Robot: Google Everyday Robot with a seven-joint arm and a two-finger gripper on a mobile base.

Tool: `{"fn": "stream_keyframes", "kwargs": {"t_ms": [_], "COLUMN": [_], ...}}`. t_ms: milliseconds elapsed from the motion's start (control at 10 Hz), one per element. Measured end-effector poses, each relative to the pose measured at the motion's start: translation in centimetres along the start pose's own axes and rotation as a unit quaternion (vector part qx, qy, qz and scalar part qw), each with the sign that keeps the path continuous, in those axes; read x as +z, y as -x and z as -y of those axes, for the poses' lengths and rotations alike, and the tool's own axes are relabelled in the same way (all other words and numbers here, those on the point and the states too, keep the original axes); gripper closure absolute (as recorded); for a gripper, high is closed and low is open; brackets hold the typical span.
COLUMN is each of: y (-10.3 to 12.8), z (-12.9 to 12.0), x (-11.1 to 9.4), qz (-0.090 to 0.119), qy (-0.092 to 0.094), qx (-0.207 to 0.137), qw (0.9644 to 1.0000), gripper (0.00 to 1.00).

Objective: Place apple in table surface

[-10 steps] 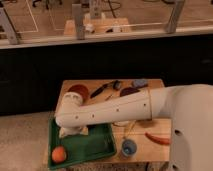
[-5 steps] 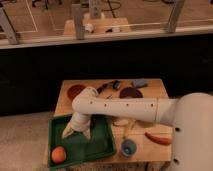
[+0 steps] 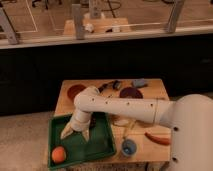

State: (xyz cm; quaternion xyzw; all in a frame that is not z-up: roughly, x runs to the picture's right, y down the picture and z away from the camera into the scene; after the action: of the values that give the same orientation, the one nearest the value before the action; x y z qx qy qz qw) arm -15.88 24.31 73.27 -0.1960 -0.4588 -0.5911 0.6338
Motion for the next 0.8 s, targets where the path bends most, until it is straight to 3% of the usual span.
{"fn": "stream_keyframes", "kwargs": {"t_ms": [100, 200, 300, 500, 600, 800], "y": [-0.1, -0.4, -0.5, 0.1, 0.5, 1.2], "z": [-0.1, -0.3, -0.8, -0.6, -0.7, 0.2], "x": [0.2, 0.8, 1.6, 2.1, 2.0, 2.5], "qz": [0.000, -0.001, -0.011, -0.042, -0.048, -0.038], "qy": [-0.001, -0.006, -0.003, 0.015, 0.016, 0.015], "qx": [0.017, 0.057, 0.126, 0.194, 0.208, 0.208], "qw": [0.9999, 0.9984, 0.9919, 0.9801, 0.9768, 0.9772], "gripper": [0.20, 0.20, 0.20, 0.20, 0.20, 0.20]}}
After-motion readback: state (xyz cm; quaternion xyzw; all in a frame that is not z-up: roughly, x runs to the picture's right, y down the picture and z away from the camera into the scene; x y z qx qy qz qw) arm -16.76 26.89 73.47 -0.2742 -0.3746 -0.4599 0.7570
